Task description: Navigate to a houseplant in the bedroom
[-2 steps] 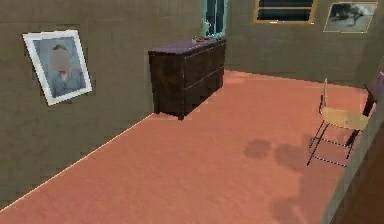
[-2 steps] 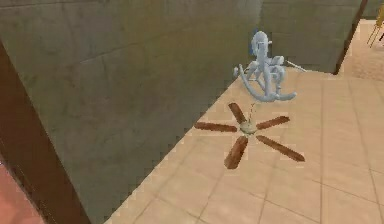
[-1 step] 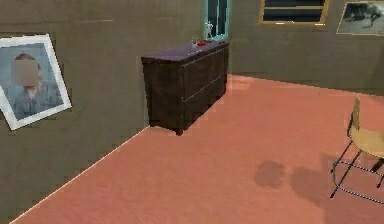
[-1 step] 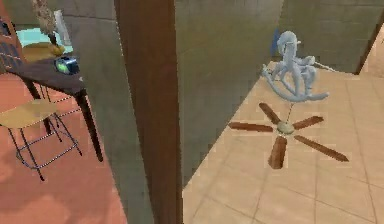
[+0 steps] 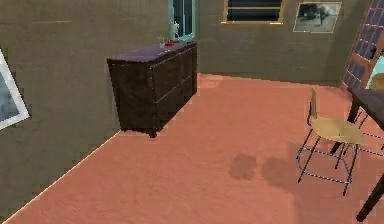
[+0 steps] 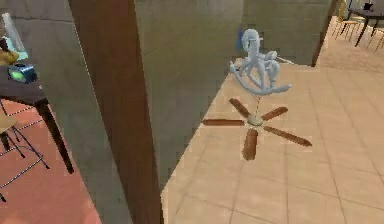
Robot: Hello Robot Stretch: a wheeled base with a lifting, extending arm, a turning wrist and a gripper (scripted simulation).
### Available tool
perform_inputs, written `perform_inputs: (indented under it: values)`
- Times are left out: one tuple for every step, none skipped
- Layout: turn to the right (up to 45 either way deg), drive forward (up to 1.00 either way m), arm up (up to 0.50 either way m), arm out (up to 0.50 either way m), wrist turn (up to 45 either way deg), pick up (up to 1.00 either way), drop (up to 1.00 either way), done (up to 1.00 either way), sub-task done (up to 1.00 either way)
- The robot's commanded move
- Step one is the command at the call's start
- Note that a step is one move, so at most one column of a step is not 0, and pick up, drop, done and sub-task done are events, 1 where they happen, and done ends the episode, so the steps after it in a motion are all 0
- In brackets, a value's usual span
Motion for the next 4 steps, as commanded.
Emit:
perform_inputs:
  values:
    - [0.0,1.00,0.00,0.00,0.0,0.00,0.00,0.00,0.00]
    - [0.0,1.00,0.00,0.00,0.0,0.00,0.00,0.00,0.00]
    - [9.0,0.00,0.00,0.00,0.0,0.00,0.00,0.00,0.00]
    - [0.0,0.15,0.00,0.00,0.0,0.00,0.00,0.00,0.00]
